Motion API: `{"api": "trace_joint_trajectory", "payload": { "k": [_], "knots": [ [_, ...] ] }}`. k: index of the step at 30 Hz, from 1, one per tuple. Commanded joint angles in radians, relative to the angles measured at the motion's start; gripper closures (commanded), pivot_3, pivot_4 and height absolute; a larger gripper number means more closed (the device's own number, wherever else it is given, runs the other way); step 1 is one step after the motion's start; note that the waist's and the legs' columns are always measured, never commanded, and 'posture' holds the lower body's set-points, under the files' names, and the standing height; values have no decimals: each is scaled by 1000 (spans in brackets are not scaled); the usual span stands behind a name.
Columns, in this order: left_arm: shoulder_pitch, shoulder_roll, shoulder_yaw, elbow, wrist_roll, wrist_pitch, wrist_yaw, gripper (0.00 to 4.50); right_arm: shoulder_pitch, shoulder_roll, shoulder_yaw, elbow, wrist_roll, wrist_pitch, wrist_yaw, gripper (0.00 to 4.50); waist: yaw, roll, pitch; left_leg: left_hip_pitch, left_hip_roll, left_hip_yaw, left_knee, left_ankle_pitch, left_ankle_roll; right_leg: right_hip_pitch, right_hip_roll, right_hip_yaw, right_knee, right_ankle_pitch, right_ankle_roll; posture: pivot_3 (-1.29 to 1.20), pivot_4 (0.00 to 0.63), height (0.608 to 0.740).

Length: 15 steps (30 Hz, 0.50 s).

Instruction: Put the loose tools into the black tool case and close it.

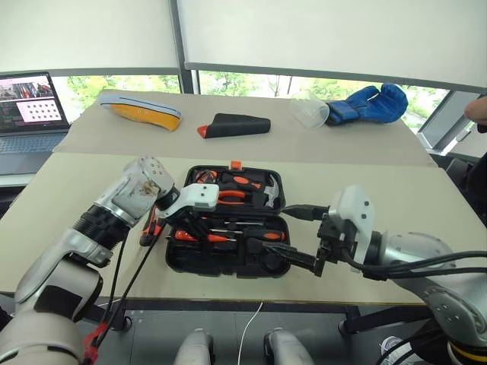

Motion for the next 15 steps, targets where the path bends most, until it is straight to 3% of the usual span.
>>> {"api": "trace_joint_trajectory", "payload": {
  "k": [1,4,7,10,15],
  "knots": [
    [-46,73,41,-85,-219,105,-5,1744,-9,-12,-20,-22,22,4,-7,0,1,0,0,0,0,0,0,0,0,0,0,0,0,0,0,0,150,734],
    [-14,111,118,-58,-298,28,-5,705,9,-16,-15,-30,22,3,-5,0,3,0,0,0,0,-1,0,0,0,0,0,0,0,-1,1,0,150,734],
    [52,58,253,33,-294,-62,39,705,30,-22,-7,-34,4,-9,0,0,5,1,0,0,0,0,1,0,0,0,0,0,1,-1,1,0,150,734],
    [126,-9,354,103,-281,-116,138,1518,40,-23,-2,-27,-10,-22,2,0,5,1,0,1,0,-1,3,0,0,2,0,-1,1,0,1,0,150,734],
    [218,-108,444,143,-294,-71,238,3354,42,-28,11,-11,-33,-34,15,0,6,0,0,-1,0,-1,7,0,0,2,0,-1,1,2,3,0,150,734]
  ]
}}
